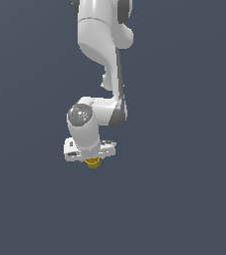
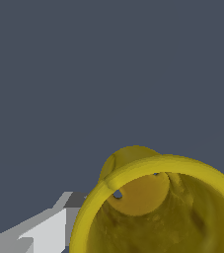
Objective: Pick up the object and move it to a goal position.
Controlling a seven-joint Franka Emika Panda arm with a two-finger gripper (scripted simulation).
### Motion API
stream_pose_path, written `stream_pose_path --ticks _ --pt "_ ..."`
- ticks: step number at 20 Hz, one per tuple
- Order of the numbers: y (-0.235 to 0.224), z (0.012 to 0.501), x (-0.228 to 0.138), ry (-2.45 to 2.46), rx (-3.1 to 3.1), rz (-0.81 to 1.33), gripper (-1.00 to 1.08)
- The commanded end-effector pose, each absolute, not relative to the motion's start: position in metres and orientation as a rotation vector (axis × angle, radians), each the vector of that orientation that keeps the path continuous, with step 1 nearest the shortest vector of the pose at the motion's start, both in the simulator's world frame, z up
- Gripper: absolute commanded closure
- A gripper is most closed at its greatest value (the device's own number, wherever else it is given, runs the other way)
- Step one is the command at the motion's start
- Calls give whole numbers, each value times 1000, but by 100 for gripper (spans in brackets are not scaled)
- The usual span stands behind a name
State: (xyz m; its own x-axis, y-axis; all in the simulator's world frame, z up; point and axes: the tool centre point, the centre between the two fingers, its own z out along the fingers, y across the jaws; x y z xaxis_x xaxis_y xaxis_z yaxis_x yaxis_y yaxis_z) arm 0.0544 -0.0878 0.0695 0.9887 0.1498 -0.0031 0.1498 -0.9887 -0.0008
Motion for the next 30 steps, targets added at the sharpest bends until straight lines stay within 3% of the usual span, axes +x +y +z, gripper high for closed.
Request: stream_pose_path --ticks 1,11,30 --pt "-84 83 51 -236 -3133 1 108" --pt "-62 167 24 -237 -3133 1 108" --pt "-5 379 -39 -237 -3134 1 108"
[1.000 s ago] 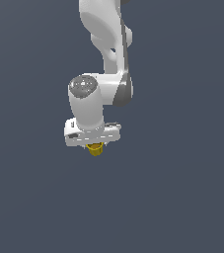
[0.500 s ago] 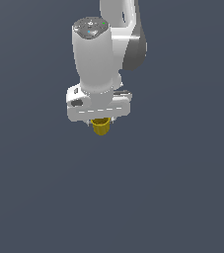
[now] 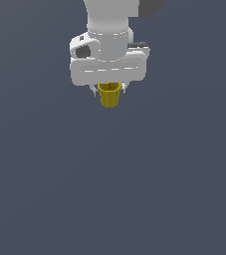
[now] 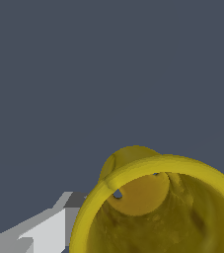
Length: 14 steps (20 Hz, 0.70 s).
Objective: Pick up the object and move it to a goal position.
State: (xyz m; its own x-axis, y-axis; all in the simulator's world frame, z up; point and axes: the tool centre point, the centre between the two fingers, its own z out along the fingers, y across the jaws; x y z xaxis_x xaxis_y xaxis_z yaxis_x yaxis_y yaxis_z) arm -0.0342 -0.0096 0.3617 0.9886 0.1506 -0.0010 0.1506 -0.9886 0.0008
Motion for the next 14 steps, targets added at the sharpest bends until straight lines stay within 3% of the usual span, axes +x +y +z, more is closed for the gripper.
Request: stream_pose_path --ticks 1,14 --pt "-3 389 -42 237 3132 -1 108" --pt "20 474 -63 237 3132 0 108"
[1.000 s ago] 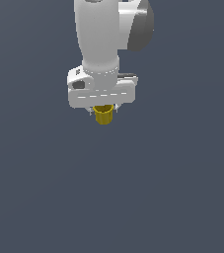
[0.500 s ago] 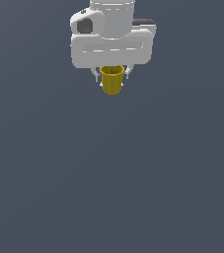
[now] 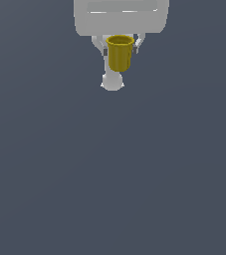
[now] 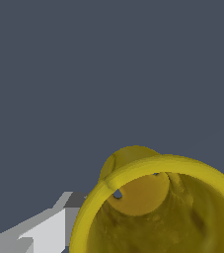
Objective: Pick up the object and move it to a goal position.
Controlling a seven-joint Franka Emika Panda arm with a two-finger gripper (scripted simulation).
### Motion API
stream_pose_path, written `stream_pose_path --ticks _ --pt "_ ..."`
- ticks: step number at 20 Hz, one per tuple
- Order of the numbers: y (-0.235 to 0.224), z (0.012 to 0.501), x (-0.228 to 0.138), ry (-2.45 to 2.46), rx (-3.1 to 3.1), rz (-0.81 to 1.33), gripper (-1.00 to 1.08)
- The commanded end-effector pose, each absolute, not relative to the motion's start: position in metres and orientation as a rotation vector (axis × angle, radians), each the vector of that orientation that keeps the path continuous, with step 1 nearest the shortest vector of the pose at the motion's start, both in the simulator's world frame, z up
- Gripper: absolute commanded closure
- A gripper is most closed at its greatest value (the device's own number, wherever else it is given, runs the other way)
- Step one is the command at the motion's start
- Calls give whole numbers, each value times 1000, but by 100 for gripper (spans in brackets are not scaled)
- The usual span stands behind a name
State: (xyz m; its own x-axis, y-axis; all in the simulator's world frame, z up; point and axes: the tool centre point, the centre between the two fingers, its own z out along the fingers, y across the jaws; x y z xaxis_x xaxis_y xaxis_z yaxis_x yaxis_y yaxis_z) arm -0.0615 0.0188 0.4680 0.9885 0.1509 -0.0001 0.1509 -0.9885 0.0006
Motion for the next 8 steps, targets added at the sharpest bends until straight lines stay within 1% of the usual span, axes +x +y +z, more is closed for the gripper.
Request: stream_pose_path --ticks 1,8 --pt "21 477 -63 237 3132 0 108" --pt "22 483 -63 237 3133 0 108"
